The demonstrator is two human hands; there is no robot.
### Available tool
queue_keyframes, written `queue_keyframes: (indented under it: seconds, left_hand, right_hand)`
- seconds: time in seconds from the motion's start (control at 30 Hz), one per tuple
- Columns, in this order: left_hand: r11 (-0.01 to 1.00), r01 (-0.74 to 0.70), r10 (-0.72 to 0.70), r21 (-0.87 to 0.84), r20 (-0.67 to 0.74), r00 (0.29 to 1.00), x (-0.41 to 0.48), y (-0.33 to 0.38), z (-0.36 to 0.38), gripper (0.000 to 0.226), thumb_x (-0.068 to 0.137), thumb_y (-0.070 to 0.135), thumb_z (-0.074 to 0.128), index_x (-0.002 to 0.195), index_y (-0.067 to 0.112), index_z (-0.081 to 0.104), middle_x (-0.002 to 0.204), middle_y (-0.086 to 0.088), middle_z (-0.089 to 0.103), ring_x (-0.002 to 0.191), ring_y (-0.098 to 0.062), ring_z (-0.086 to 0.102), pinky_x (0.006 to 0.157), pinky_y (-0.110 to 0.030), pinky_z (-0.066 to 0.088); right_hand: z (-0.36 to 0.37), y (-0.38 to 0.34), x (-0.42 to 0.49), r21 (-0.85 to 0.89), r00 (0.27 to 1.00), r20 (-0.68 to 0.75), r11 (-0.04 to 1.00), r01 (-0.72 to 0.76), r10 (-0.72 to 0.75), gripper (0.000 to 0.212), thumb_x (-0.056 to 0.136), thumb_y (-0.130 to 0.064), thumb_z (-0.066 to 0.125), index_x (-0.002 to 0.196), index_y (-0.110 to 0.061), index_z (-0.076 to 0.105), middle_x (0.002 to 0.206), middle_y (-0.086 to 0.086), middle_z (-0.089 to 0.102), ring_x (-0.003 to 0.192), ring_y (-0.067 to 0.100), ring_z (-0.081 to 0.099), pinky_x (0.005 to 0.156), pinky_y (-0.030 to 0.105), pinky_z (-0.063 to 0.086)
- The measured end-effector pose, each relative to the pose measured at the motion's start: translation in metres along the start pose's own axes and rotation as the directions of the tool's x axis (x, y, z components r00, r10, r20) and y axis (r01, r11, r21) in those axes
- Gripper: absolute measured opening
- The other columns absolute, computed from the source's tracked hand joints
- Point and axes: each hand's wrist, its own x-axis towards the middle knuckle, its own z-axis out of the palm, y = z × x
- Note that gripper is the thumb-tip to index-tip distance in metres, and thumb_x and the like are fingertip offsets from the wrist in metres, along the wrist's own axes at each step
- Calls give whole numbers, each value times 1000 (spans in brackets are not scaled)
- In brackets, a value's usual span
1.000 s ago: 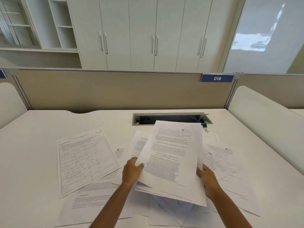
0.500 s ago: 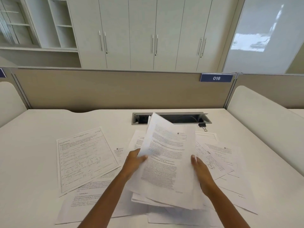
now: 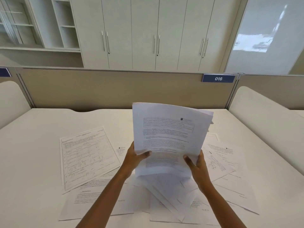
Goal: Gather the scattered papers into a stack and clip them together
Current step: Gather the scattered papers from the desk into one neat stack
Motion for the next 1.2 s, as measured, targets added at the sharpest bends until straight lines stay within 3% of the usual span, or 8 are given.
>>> queue_keyframes:
  seconds: [0.2,0.37,0.43,0.53,0.63,0.93,1.1,1.2]
  left_hand:
    - [1000,16,-17,-17,-77,997,-1,-23,10,59,77,4,69,130,8,43,117,-8,55,114,-30,53,98,-43,46]
    - [970,17,4,241,-87,996,3,-28,-6,79,72,47,68,135,12,37,114,-9,56,105,-25,56,84,-31,51]
    - [877,50,21,477,-143,989,5,-37,-20,85,69,62,58,136,13,38,119,-12,55,114,-27,53,90,-32,45]
    - [468,167,101,868,-240,965,11,-55,-45,69,87,48,49,141,10,29,141,-19,41,132,-32,38,107,-43,33]
    - [241,321,-29,916,-323,946,13,-66,-63,79,85,51,48,144,9,16,148,-28,25,140,-39,22,113,-49,23]
    - [51,272,-25,961,-271,962,11,-84,-85,67,94,45,36,146,9,13,135,-26,44,122,-33,49,97,-37,46]
    - [-93,70,79,993,-63,995,2,-77,-87,60,96,7,35,147,7,5,120,-10,57,108,-19,60,94,-29,48]
    - [-25,58,242,998,-50,969,4,-69,-86,69,74,-6,67,137,-3,37,87,-13,67,69,-17,69,62,-20,56]
  right_hand:
    - [-1,14,-3,-139,1000,-30,990,-11,7,19,92,-4,47,104,-17,52,94,0,61,96,30,59,76,28,51]
    - [-8,7,1,-151,992,-127,989,-3,-16,16,90,0,48,94,-12,58,91,8,64,79,27,58,67,23,48]
    - [-12,10,3,-136,989,-147,990,-35,14,15,89,-1,49,95,-11,59,91,9,65,80,29,60,67,24,48]
    - [-16,20,2,-138,985,-150,985,-106,85,17,89,-3,50,99,-13,60,97,11,68,84,33,63,76,36,52]
    - [-17,29,-1,-144,979,-141,975,-167,146,23,88,-4,50,108,-10,60,99,12,69,81,31,64,70,34,53]
    - [-12,43,-7,-155,964,-108,954,-257,242,26,89,-6,51,114,-7,58,98,10,66,82,31,65,70,33,51]
    - [-10,46,-8,-149,957,-84,946,-289,279,23,89,-6,52,111,-10,58,101,12,67,82,33,67,78,42,56]
    - [-10,48,-7,-140,947,-71,937,-320,313,26,89,-6,52,115,-5,57,101,12,66,83,33,66,81,44,55]
